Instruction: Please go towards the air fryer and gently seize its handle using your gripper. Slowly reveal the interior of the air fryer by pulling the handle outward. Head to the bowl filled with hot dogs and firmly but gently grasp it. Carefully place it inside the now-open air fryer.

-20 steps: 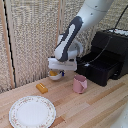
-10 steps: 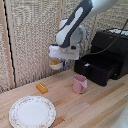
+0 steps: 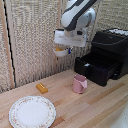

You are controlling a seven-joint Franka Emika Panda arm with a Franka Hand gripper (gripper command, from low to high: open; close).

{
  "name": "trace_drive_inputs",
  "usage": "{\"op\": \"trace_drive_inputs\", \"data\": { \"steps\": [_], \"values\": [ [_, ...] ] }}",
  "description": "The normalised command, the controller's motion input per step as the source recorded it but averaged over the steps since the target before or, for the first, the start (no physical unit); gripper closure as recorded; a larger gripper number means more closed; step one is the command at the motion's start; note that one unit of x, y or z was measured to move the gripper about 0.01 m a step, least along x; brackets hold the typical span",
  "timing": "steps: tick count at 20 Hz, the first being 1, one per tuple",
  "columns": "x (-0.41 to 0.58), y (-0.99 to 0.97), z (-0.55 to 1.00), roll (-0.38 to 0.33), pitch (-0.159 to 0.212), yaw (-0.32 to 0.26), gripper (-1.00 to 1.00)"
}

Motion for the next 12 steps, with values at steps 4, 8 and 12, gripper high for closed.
{"op": "trace_drive_inputs", "data": {
  "steps": [4, 8, 12],
  "values": [
    [-0.016, -0.52, 0.35, 0.057, -0.034, -0.202, 1.00],
    [0.000, -0.57, 0.18, 0.048, -0.081, -0.190, 1.00],
    [-0.105, -0.60, 0.03, 0.088, -0.086, -0.158, 1.00]
  ]
}}
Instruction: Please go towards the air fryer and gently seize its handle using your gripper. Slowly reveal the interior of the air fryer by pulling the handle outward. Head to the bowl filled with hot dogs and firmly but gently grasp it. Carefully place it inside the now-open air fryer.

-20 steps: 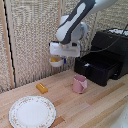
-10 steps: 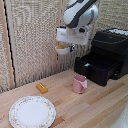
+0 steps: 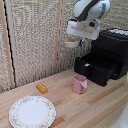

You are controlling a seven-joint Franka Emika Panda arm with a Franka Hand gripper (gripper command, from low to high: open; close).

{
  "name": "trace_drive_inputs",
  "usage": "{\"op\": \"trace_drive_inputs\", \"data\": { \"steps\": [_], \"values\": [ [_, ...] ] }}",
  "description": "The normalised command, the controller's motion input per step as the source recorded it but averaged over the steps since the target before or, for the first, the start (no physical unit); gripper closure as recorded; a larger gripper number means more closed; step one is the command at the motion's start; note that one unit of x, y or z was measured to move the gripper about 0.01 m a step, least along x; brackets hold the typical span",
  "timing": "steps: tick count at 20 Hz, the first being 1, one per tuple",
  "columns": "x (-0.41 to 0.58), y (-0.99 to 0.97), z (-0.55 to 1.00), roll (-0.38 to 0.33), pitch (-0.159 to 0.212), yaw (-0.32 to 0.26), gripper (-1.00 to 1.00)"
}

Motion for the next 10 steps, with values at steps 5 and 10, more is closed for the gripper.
{"op": "trace_drive_inputs", "data": {
  "steps": [5, 10],
  "values": [
    [-0.202, -0.61, 0.00, 0.119, -0.066, -0.140, 1.00],
    [-0.264, -0.60, -0.02, 0.115, -0.003, -0.156, 1.00]
  ]
}}
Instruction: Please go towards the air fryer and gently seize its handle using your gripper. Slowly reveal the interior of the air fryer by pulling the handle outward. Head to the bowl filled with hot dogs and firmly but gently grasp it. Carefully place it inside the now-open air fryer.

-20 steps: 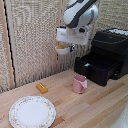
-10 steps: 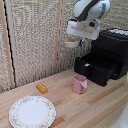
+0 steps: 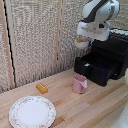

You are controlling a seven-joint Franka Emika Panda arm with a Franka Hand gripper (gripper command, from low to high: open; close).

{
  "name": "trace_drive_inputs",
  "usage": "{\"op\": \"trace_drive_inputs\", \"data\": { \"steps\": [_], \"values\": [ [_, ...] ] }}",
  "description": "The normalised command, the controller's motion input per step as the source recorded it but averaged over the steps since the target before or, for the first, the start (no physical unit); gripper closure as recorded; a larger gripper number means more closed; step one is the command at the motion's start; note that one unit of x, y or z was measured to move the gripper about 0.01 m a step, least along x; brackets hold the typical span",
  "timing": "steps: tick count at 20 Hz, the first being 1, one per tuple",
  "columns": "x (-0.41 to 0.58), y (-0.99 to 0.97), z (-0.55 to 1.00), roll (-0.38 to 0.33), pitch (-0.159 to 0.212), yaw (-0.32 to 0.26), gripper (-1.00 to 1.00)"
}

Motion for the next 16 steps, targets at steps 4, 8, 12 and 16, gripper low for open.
{"op": "trace_drive_inputs", "data": {
  "steps": [4, 8, 12, 16],
  "values": [
    [-0.185, -0.65, -0.13, 0.114, -0.001, -0.145, 1.00],
    [-0.020, -0.68, -0.26, 0.114, -0.018, -0.137, 1.00],
    [0.086, -0.61, -0.32, 0.101, -0.018, -0.162, 1.00],
    [0.230, -0.40, -0.33, 0.082, 0.000, -0.186, 1.00]
  ]
}}
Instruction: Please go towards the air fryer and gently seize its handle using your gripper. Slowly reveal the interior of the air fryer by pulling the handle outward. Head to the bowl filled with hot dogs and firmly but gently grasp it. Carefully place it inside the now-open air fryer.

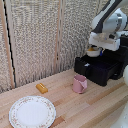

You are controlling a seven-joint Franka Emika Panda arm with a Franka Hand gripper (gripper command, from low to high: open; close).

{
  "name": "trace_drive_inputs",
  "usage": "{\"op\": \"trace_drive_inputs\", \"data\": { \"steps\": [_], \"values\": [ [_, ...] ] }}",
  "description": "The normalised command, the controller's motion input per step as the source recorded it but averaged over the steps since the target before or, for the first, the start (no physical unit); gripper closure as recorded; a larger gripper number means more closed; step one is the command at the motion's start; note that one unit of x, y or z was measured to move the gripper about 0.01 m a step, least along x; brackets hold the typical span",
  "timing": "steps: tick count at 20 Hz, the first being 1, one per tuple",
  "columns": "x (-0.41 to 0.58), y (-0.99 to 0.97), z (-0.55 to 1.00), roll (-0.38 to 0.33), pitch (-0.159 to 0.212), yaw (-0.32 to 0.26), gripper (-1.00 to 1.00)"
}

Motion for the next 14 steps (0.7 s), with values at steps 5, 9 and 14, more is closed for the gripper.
{"op": "trace_drive_inputs", "data": {
  "steps": [5, 9, 14],
  "values": [
    [0.346, -0.28, -0.32, 0.067, 0.000, -0.210, 1.00],
    [0.420, -0.18, -0.29, 0.050, 0.000, -0.208, 1.00],
    [0.387, -0.14, -0.21, 0.028, -0.001, -0.151, 1.00]
  ]
}}
